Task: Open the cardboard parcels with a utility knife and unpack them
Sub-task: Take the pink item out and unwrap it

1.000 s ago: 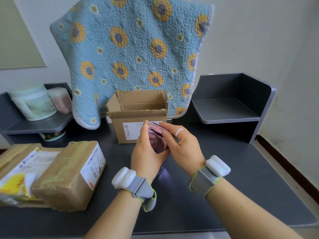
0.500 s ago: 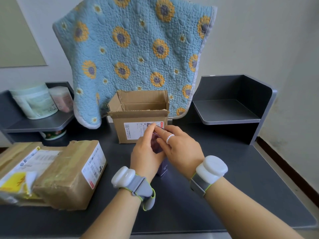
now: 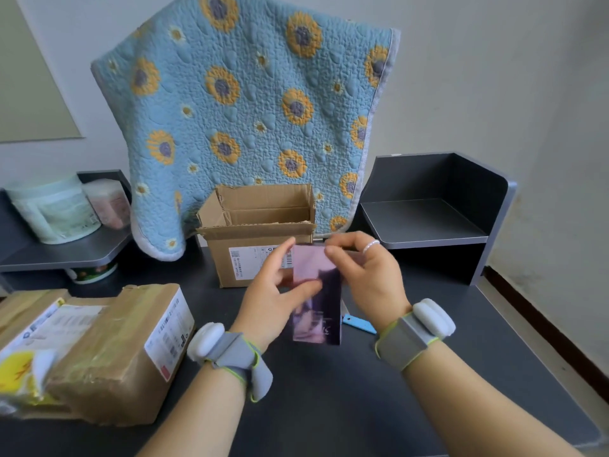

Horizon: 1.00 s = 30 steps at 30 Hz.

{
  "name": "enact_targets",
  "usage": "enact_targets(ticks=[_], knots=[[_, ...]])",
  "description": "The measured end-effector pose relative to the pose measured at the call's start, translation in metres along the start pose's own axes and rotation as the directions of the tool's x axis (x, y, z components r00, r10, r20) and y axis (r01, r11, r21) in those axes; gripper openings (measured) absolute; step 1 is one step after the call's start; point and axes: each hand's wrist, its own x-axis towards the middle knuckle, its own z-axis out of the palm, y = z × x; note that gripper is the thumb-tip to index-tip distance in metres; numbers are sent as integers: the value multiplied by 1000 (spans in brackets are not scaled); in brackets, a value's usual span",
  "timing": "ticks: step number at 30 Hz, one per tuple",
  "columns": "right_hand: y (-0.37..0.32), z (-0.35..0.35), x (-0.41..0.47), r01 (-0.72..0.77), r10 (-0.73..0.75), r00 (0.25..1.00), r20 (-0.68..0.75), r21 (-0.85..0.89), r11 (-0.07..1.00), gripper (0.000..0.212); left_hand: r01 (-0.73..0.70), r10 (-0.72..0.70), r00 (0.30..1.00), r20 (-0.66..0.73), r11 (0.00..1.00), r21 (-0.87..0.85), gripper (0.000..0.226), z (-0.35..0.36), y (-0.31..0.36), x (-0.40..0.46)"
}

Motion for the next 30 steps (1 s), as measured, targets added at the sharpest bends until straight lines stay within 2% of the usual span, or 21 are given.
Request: enact_targets(ticks=[3,6,12,17,22,26,30], knots=[[-9,-11,8,45,-38,996,-87,79,996,12,-48,44,998,-43,995,-92,53,9,14,13],[-14,-23,21,94,-104,970,-219,-58,994,20,-139,130,983,-132,988,-61,46,28,35,32],[-17,-48,49,97,-160,939,-304,-212,973,38,-223,226,952,-209,974,39,55,73,70,80],[-10,-76,90,-8,-128,918,-376,-338,941,39,-160,199,967,-162,962,223,54,114,79,120],[6,-94,121,-101,-87,902,-422,-403,910,40,-107,152,983,-99,925,365,36,149,80,155],[14,-109,139,-171,-44,893,-448,-427,888,46,-70,84,996,-29,944,322,38,172,76,169],[16,-116,149,-114,-46,910,-413,-353,929,50,-33,27,999,29,972,234,42,188,71,176]])
